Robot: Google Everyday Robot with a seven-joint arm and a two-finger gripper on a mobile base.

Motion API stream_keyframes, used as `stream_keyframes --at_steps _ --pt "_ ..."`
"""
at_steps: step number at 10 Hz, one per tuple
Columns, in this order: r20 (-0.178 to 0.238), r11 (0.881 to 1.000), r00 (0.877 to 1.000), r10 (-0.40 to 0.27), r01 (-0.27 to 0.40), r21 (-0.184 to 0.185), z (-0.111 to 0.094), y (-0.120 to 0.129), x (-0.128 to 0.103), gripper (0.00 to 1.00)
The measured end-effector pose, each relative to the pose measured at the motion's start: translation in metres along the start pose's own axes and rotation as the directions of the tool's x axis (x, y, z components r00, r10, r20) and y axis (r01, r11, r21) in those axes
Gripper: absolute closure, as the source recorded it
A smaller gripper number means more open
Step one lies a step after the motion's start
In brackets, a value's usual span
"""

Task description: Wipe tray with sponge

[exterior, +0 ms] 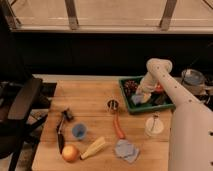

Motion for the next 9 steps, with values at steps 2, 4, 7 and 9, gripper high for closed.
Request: stream_keyframes --at_steps 2,4,7,9 --pt "0.033 1.0 0.999 -0.006 0.006 -0.005 0.002 0.011 -0.008 0.84" --pt "0.052 1.0 0.999 -0.001 0.002 -0.018 0.0 0.034 -0.011 0.84" --pt "0.017 1.0 1.0 0.016 -0.016 -0.022 -0.013 0.041 0.0 0.84" --pt "-0.021 0.999 0.999 0.033 -0.033 -0.015 -0.021 0.032 0.018 0.84"
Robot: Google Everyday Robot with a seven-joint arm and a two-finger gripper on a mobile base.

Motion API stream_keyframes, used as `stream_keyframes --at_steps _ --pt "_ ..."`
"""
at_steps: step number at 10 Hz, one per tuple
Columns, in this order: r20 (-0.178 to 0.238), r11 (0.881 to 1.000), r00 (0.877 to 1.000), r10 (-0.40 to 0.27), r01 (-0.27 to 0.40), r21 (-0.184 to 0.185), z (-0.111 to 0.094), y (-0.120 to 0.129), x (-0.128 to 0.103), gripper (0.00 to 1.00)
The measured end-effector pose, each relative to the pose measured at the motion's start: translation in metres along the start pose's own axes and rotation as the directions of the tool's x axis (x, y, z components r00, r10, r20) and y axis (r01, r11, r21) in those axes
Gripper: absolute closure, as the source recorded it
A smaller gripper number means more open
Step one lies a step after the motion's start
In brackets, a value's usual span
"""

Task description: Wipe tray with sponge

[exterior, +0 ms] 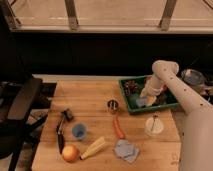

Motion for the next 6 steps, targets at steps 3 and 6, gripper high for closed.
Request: stream_keyframes --at_steps 3,6 --pt "0.004 0.999 0.999 -0.032 0.032 0.011 -0.001 -0.015 -0.001 0.84" --pt "0.055 0.998 0.996 -0.067 0.066 0.018 0.008 -0.016 -0.039 0.84"
